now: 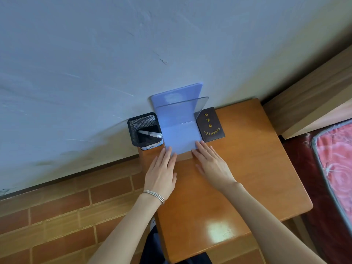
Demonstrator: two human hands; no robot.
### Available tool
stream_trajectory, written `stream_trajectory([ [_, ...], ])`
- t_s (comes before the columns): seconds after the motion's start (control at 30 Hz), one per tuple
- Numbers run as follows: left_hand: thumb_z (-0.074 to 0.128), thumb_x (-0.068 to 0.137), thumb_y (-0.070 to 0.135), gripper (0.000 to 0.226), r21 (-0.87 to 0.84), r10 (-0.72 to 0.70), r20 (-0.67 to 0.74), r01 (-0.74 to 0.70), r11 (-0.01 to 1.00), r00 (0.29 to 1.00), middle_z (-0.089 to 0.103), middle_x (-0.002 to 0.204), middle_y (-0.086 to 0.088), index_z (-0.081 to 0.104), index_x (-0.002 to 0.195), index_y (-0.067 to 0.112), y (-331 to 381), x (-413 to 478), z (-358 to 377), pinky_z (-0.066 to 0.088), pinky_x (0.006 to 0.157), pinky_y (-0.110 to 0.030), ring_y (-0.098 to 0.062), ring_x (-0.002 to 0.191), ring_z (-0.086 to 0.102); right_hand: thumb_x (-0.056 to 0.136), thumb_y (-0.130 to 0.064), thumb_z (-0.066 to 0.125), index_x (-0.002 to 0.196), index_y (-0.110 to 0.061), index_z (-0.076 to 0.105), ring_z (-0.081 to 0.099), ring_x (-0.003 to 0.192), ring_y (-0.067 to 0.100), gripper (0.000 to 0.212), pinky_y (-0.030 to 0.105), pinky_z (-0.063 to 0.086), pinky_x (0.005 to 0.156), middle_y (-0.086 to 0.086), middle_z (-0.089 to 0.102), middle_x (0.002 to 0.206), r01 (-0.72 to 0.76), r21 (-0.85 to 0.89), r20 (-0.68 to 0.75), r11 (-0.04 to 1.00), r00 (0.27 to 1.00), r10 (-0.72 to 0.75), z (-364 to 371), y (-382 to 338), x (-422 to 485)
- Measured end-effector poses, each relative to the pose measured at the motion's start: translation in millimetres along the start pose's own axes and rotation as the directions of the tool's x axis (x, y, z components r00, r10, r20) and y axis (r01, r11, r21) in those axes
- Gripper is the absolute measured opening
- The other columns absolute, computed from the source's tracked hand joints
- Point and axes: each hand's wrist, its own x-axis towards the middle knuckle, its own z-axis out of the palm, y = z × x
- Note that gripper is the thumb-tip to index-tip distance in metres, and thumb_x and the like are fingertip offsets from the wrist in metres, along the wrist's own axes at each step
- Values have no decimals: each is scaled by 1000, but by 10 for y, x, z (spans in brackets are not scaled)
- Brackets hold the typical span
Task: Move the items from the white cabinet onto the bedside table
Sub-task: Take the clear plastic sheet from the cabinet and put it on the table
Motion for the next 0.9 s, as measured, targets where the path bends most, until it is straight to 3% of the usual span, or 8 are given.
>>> stream_trajectory([
  [0.2, 42, 99, 29, 56, -63, 0, -44, -3, 998, 999, 10, 159, -2, 21, 150, 18, 93, 55, -19, 8, 112, -26, -16, 145, 10, 72, -14, 78, 116, -7, 62, 51, 122, 27, 47, 41, 50, 86, 14, 55, 131, 4, -45, 57, 999, 998, -2, -94, -6, 201],
  [0.27, 38, 100, 30, 56, -51, -2, -37, 0, 999, 999, 5, 159, -2, 17, 151, 19, 92, 78, -22, 9, 114, -26, -15, 145, 7, 77, -14, 74, 117, -9, 62, 48, 125, 26, 42, 39, 50, 83, 12, 54, 133, -4, -50, 60, 999, 998, 7, -133, 2, 252],
  [0.43, 34, 101, 31, 59, -3, -7, -9, 7, 1000, 1000, -6, 159, -2, 4, 152, 20, 96, 73, -18, 2, 113, -26, -14, 145, -3, 88, -16, 61, 128, -14, 54, 34, 135, 20, 40, 38, 41, 91, 7, 42, 144, -15, -76, 106, 997, 994, 23, -165, 8, 274],
  [0.67, 35, 101, 31, 60, -4, -3, 24, 3, 1000, 1000, -7, 159, -2, 4, 152, 20, 82, 86, -36, 0, 112, -24, -13, 145, -4, 70, -12, 78, 116, -13, 64, 48, 125, 27, 48, 41, 49, 78, 8, 57, 130, -32, -107, 114, 994, 992, 45, -221, -20, 266],
  [0.83, 38, 100, 29, 60, -50, 21, 9, -21, 999, 1000, -2, 159, -1, 8, 152, 20, 88, 63, -31, 4, 112, -26, -15, 145, -1, 78, -13, 71, 121, -14, 60, 35, 129, 47, 44, 56, 41, 90, 7, 51, 136, -91, -137, 132, 986, 985, 109, -189, -53, 251],
  [0.9, 52, 94, 23, 62, -55, 53, -35, -55, 997, 998, 16, 157, -3, 24, 149, 17, 42, -24, -61, 15, 111, -28, -17, 144, 16, 82, -15, 67, 125, -14, 56, 31, 131, 47, 45, 56, 38, 94, 7, 46, 140, -80, -156, 146, 984, 984, 103, -171, -39, 240],
])
